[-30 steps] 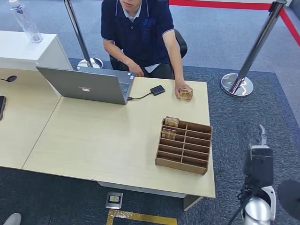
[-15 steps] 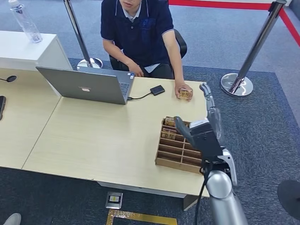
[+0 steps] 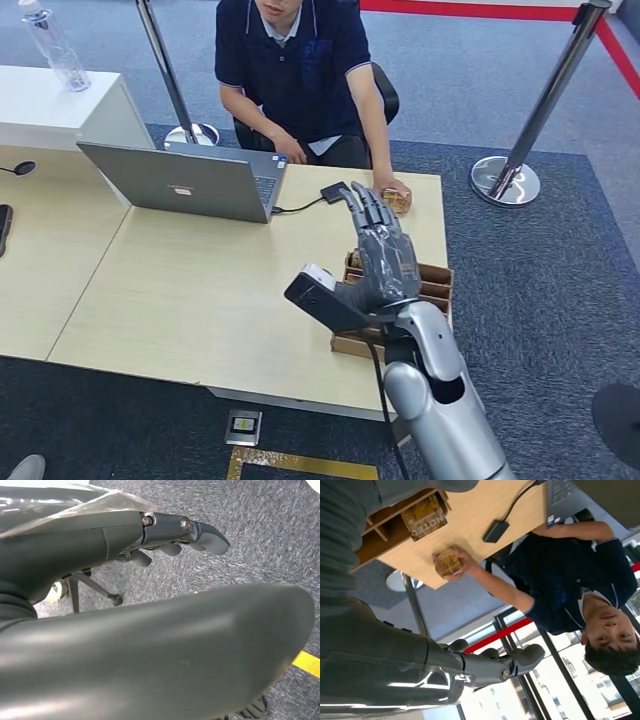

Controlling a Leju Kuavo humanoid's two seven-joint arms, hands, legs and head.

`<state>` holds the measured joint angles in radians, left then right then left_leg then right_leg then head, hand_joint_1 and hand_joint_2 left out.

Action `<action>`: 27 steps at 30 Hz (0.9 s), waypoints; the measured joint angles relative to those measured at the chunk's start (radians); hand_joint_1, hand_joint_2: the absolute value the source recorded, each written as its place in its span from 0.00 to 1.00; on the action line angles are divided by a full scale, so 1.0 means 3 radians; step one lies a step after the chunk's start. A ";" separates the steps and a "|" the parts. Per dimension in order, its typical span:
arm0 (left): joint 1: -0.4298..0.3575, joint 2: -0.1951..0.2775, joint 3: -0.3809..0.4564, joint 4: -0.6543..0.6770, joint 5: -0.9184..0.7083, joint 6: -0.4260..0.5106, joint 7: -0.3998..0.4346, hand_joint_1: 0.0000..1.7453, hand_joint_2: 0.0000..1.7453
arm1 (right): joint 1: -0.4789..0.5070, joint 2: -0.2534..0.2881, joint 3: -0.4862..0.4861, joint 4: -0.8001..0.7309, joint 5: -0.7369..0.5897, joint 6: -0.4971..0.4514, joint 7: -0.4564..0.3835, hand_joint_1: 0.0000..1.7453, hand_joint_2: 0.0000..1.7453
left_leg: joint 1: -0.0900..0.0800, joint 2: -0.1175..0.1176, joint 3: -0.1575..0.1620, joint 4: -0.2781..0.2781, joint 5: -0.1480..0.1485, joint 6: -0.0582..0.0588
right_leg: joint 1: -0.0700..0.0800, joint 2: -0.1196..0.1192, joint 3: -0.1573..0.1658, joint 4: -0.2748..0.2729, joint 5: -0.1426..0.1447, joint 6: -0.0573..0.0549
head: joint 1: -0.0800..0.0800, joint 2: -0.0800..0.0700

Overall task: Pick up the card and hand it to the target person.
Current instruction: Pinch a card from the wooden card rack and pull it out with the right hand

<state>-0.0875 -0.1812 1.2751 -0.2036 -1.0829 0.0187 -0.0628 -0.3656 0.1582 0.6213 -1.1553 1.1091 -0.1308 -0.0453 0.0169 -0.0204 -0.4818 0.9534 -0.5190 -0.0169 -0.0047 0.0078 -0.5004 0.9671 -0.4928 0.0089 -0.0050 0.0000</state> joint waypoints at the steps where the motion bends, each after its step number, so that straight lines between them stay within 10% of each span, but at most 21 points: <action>1: 0.0000 0.0000 0.0001 0.0000 -0.0003 -0.0001 0.0000 0.00 0.00 | -0.0025 -0.0009 0.0034 0.0047 0.0095 0.0005 0.0053 0.00 1.00 | 0.0000 0.0000 0.0000 0.0000 0.0000 0.0000 | 0.0000 0.0000 0.0000 0.0000 0.0000 0.0000 | 0.0000 0.0000; 5: -0.0001 0.0000 0.0013 0.0002 -0.0012 -0.0003 -0.0001 0.00 0.00 | -0.0109 -0.0032 0.0136 0.0314 0.0459 -0.0008 0.0275 0.04 1.00 | 0.0000 0.0000 0.0000 0.0000 0.0000 0.0000 | 0.0000 0.0000 0.0000 0.0000 0.0000 0.0000 | 0.0000 0.0000; 9: 0.0000 0.0000 0.0030 0.0007 -0.0027 -0.0003 -0.0001 0.00 0.00 | -0.0125 -0.0028 0.0164 0.0598 0.0689 -0.0103 0.0495 0.79 1.00 | 0.0000 0.0000 0.0000 0.0001 0.0000 0.0000 | 0.0000 0.0000 0.0000 0.0000 0.0000 0.0000 | 0.0000 0.0000; 12: 0.0000 -0.0002 0.0045 0.0012 -0.0037 -0.0003 -0.0001 0.00 0.00 | -0.0117 -0.0025 0.0160 0.0773 0.0741 -0.0248 0.0663 0.94 1.00 | 0.0000 0.0000 0.0000 0.0001 0.0000 0.0000 | 0.0000 0.0000 -0.0001 0.0000 0.0000 0.0000 | 0.0000 0.0000; 27: 0.0000 -0.0009 0.0077 0.0015 -0.0041 0.0008 0.0000 0.00 0.00 | -0.0052 0.0056 0.0065 0.1040 0.0872 -0.0443 0.0862 0.85 1.00 | 0.0000 0.0000 0.0000 0.0001 0.0000 0.0000 | 0.0000 0.0000 -0.0001 0.0000 0.0000 0.0000 | 0.0000 0.0000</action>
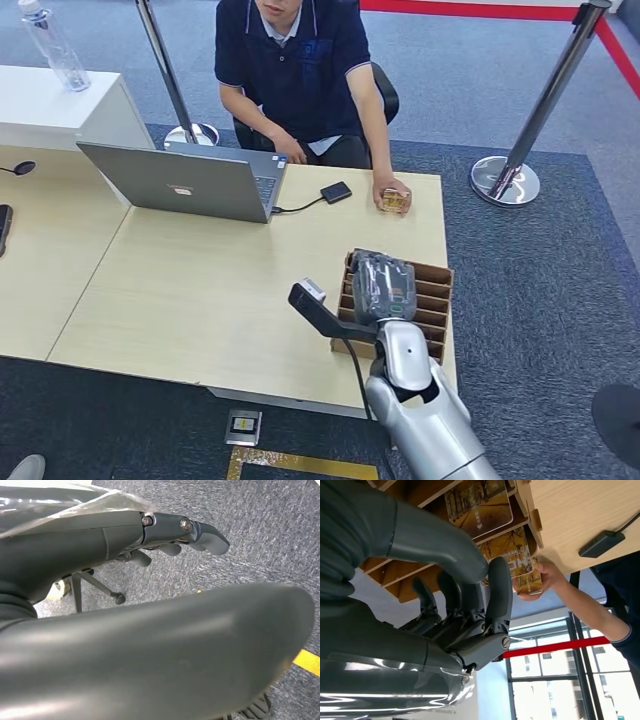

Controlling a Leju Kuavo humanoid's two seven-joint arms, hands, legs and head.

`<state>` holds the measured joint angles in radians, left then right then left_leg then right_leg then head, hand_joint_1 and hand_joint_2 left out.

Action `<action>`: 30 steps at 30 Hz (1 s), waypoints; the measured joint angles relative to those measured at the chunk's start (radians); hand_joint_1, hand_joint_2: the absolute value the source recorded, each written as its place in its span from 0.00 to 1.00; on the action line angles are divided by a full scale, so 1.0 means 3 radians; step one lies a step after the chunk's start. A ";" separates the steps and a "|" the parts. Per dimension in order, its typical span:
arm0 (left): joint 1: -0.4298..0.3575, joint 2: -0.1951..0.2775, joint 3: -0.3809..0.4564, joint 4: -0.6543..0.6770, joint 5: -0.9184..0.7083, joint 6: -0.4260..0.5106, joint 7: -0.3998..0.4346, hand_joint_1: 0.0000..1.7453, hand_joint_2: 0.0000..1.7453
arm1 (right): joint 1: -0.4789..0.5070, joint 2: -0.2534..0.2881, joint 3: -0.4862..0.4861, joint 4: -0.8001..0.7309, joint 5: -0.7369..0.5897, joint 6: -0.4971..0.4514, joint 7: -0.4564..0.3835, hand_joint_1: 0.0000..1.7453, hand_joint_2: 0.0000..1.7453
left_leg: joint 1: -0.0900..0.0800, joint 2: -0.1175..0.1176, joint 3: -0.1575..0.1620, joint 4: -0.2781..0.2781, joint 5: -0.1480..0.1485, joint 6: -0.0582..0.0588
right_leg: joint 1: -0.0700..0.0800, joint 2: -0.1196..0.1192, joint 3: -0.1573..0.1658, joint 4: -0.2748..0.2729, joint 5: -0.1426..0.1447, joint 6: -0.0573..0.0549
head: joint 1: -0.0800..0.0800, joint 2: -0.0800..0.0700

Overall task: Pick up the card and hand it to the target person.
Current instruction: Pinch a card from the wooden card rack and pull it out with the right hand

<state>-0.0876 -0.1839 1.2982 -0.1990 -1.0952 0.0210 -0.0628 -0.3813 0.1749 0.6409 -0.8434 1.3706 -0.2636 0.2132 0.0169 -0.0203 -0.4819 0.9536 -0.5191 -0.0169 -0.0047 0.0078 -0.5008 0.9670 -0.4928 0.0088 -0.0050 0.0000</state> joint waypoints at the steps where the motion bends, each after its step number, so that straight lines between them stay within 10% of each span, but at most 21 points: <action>1: 0.0000 0.0000 0.0000 0.0000 0.0000 0.0000 0.0000 0.00 0.00 | 0.0001 0.0001 -0.0005 0.0000 0.0000 0.0000 0.0000 0.85 1.00 | 0.0000 0.0000 0.0000 0.0000 0.0000 0.0000 | 0.0000 0.0000 0.0000 0.0000 0.0000 0.0000 | 0.0000 0.0000; 14: 0.0000 0.0000 0.0000 0.0001 0.0000 0.0000 0.0000 0.00 0.00 | 0.0007 0.0023 -0.0033 0.0004 0.0000 0.0000 0.0000 0.85 1.00 | 0.0000 0.0000 0.0000 0.0000 0.0000 0.0000 | 0.0000 0.0000 0.0000 0.0000 0.0000 0.0000 | 0.0000 0.0000; 18: 0.0000 0.0000 0.0000 0.0002 0.0000 0.0000 0.0001 0.00 0.00 | 0.0007 0.0026 -0.0037 0.0010 0.0000 0.0003 0.0002 0.29 1.00 | 0.0000 0.0000 0.0000 0.0000 0.0000 0.0000 | 0.0000 0.0000 0.0000 0.0000 0.0000 0.0000 | 0.0000 0.0000; 30: 0.0001 -0.0017 0.0003 0.0007 0.0006 0.0041 0.0009 0.00 0.00 | 0.0007 0.0095 -0.0156 0.0244 0.0052 -0.0044 -0.0019 0.22 1.00 | 0.0000 0.0000 0.0000 0.0000 0.0000 0.0000 | 0.0000 0.0000 0.0000 0.0000 0.0000 0.0000 | 0.0000 0.0000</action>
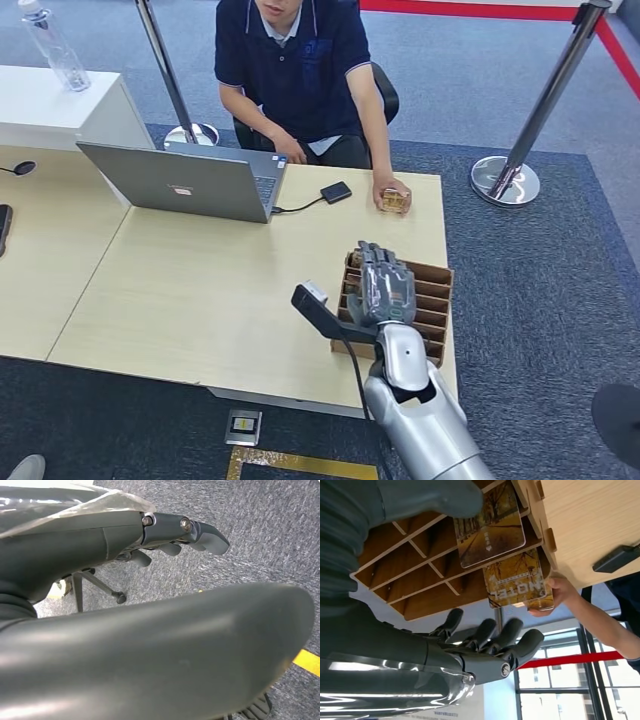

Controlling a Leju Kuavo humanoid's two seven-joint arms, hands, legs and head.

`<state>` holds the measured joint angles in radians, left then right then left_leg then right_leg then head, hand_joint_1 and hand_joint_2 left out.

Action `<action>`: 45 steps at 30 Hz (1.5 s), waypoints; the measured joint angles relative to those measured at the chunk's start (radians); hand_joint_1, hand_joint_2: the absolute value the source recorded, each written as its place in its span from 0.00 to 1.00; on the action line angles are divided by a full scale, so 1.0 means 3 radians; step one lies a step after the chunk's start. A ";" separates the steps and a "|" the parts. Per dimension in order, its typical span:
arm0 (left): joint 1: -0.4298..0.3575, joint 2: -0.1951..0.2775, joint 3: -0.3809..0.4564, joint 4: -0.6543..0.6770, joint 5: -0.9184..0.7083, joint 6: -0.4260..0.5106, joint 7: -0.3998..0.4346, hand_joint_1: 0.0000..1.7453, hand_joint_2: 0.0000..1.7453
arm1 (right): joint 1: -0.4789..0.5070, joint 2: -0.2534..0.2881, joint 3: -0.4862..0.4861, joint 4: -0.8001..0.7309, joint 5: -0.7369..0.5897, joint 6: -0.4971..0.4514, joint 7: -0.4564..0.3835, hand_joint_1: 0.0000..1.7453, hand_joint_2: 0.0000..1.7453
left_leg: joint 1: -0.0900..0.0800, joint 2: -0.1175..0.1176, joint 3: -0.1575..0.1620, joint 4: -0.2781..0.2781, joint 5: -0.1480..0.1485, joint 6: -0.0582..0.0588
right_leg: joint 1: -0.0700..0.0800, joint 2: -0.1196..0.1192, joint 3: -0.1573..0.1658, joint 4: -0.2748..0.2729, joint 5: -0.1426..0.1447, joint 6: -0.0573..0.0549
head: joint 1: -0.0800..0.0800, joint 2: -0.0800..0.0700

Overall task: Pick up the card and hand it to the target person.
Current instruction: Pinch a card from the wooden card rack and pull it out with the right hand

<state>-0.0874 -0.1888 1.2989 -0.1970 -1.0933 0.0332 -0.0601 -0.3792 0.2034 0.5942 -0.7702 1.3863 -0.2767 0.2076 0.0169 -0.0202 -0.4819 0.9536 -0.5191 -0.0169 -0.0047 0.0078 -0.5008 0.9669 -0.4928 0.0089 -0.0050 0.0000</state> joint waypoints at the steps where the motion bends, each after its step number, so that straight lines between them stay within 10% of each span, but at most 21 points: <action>1: 0.0000 0.0000 0.0000 0.0001 0.0000 0.0000 0.0000 0.00 0.00 | 0.0000 0.0006 -0.0013 0.0016 0.0007 -0.0003 -0.0002 0.22 1.00 | 0.0000 0.0000 0.0000 0.0000 0.0000 0.0000 | 0.0000 0.0000 0.0000 0.0000 0.0000 0.0000 | 0.0000 0.0000; 17: 0.0000 -0.0007 0.0001 0.0009 0.0004 0.0000 0.0002 0.00 0.00 | 0.0001 0.0030 -0.0126 0.0079 0.0108 0.0015 0.0006 0.39 1.00 | 0.0000 0.0000 0.0000 0.0000 0.0000 0.0000 | 0.0000 0.0000 0.0000 0.0000 0.0000 0.0000 | 0.0000 0.0000; 45: 0.0000 -0.0016 0.0019 0.0011 0.0050 -0.0020 0.0002 0.00 0.00 | -0.0007 0.0040 -0.0217 -0.0348 0.0210 0.0060 -0.0075 0.36 1.00 | 0.0000 0.0000 0.0000 0.0000 0.0000 0.0000 | 0.0000 0.0000 0.0000 0.0000 0.0000 0.0000 | 0.0000 0.0000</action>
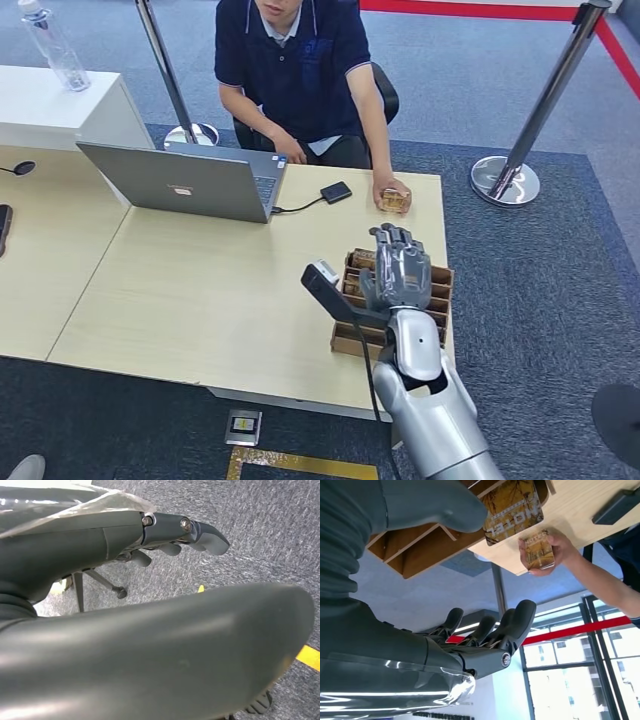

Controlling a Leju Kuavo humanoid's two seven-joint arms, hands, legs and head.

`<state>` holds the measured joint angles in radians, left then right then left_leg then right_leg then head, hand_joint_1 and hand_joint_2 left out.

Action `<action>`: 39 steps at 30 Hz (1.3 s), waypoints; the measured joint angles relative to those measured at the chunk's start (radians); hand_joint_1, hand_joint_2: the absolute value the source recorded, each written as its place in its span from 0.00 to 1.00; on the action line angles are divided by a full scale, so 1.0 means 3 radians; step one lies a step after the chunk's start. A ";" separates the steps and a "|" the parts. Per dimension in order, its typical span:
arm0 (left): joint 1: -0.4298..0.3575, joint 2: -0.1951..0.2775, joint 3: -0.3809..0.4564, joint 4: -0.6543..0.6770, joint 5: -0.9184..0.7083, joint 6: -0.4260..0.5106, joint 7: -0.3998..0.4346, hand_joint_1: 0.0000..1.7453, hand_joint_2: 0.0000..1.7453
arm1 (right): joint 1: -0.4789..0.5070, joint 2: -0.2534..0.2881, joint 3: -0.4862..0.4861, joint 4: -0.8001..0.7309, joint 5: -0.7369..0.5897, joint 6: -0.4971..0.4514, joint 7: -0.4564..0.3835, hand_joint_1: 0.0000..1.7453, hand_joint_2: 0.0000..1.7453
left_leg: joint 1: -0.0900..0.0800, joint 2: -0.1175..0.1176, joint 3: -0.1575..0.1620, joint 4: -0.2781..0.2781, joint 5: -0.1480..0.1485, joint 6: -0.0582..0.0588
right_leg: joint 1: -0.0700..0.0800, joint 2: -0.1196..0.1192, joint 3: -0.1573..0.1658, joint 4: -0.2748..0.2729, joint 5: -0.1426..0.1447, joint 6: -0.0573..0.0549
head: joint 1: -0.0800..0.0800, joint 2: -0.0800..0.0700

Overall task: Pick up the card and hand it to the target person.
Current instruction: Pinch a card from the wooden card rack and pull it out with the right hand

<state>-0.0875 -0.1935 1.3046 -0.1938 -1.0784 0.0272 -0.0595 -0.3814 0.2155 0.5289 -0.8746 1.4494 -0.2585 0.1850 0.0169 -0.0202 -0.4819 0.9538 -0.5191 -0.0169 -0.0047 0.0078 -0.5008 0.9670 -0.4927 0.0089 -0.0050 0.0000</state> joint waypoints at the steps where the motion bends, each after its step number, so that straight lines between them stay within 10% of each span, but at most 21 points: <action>1: 0.0000 0.0000 0.0003 0.0000 0.0003 0.0003 0.0000 0.00 0.00 | 0.0008 0.0001 0.0001 -0.0011 -0.0008 0.0009 -0.0014 0.36 1.00 | 0.0000 0.0000 0.0000 0.0000 0.0000 0.0000 | 0.0000 0.0000 0.0000 0.0000 0.0000 0.0000 | 0.0000 0.0000; 39: 0.0001 -0.0014 0.0034 0.0000 -0.0045 0.0010 0.0030 0.00 0.00 | 0.0293 0.0030 0.0012 0.0090 0.0005 0.0032 0.0111 0.42 1.00 | 0.0000 0.0000 -0.0001 0.0000 0.0000 0.0000 | 0.0000 0.0000 0.0000 0.0000 0.0000 0.0000 | 0.0000 0.0000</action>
<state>-0.0872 -0.1976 1.3149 -0.1938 -1.0919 0.0301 -0.0506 -0.2934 0.2244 0.5325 -0.8476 1.4509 -0.2490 0.2182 0.0169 -0.0203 -0.4820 0.9537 -0.5191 -0.0169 -0.0047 0.0078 -0.5008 0.9670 -0.4928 0.0089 -0.0050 0.0000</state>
